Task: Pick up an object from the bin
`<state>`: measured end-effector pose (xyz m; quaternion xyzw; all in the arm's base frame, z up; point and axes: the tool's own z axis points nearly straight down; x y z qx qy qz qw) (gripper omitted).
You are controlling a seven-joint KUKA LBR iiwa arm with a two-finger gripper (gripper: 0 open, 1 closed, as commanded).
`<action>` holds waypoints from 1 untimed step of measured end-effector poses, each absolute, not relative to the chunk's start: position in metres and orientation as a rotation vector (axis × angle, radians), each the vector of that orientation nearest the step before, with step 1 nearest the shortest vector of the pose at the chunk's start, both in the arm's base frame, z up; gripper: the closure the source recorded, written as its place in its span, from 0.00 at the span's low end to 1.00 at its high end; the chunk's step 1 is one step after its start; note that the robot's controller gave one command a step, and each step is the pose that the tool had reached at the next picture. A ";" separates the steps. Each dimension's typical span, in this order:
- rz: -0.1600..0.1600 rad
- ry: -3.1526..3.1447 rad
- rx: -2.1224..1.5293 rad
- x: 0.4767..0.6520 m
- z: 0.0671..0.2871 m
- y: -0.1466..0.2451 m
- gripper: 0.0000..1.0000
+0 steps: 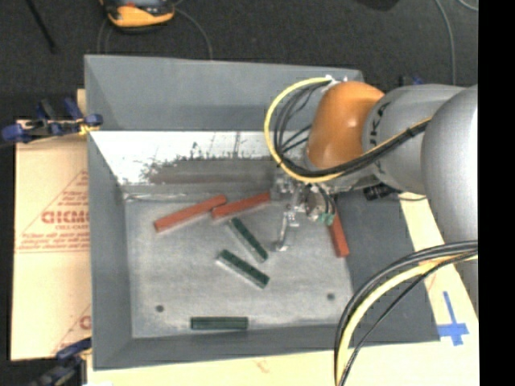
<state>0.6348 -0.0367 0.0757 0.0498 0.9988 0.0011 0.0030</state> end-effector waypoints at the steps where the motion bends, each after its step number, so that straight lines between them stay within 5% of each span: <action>1: -0.001 3.129 0.189 0.619 0.079 0.008 0.00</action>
Offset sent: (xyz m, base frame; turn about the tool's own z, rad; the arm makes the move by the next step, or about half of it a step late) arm -0.0170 0.0386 -0.0057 0.2098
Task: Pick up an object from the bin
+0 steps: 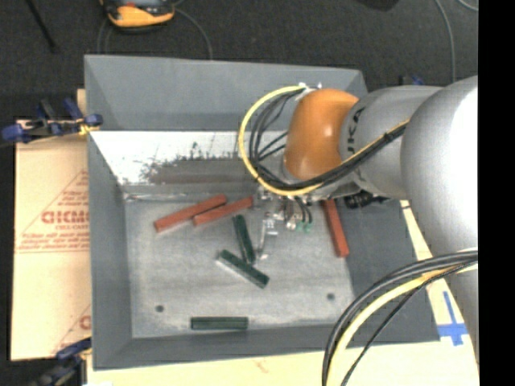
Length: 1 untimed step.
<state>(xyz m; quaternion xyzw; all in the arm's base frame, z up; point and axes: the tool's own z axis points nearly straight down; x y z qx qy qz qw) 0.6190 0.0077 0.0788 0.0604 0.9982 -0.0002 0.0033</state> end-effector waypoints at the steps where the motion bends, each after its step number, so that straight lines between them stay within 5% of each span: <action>1: 0.004 3.128 0.201 0.614 0.079 0.058 0.00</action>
Offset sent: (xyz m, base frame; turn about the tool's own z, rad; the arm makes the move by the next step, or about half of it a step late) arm 0.0101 0.0577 0.0095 -0.0576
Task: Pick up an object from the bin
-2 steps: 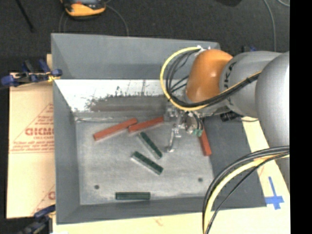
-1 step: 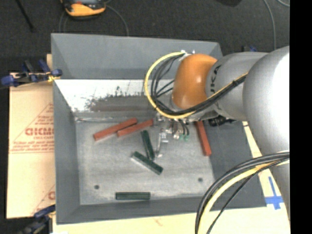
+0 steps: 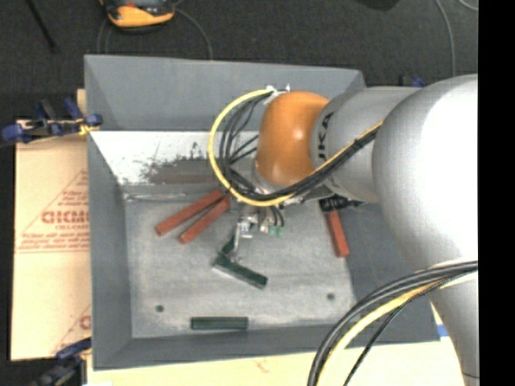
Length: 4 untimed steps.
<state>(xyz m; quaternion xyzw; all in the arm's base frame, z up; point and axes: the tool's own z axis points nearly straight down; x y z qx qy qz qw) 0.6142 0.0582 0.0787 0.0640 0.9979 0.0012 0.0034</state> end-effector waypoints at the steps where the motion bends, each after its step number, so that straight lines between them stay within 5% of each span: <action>1: -0.001 3.136 0.118 0.626 0.086 0.066 0.00; 2: -0.003 3.132 -0.077 0.616 0.078 0.071 0.00; 3: 0.000 3.096 -0.441 0.589 0.074 0.042 1.00; 4: 0.000 3.096 -0.441 0.589 0.074 0.042 1.00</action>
Offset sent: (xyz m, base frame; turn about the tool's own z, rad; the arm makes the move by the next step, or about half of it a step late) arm -0.0088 0.0183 -0.0087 -0.2152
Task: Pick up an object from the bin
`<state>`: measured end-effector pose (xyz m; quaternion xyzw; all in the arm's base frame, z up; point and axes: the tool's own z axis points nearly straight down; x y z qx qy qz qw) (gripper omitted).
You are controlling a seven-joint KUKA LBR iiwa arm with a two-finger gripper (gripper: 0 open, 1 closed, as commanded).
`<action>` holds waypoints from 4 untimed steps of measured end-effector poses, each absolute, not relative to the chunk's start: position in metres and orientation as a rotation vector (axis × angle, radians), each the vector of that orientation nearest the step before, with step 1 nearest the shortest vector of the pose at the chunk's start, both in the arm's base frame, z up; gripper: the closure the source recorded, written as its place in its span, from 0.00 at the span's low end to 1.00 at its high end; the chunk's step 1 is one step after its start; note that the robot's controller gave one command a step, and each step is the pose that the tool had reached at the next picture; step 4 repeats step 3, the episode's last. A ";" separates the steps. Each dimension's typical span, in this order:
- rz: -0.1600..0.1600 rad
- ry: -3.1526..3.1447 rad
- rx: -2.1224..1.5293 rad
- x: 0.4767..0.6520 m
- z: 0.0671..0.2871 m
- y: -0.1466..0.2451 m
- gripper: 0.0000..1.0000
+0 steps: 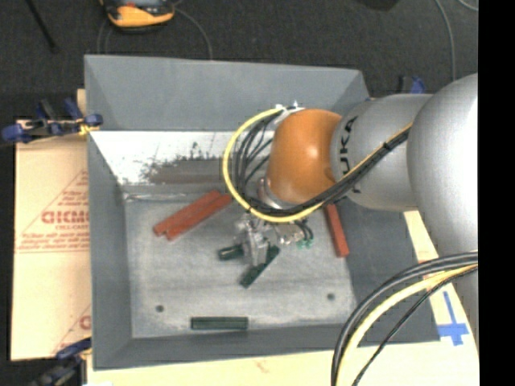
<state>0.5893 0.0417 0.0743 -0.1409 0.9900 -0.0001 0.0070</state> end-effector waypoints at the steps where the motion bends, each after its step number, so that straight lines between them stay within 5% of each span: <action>1: -0.001 3.112 -0.449 0.588 0.124 0.033 1.00; 2: 0.001 3.123 -0.291 0.578 0.269 0.052 1.00; 4: 0.001 3.123 -0.291 0.578 0.269 0.052 1.00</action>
Offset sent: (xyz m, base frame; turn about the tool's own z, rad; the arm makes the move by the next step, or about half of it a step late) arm -0.0123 0.0105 0.1936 0.0983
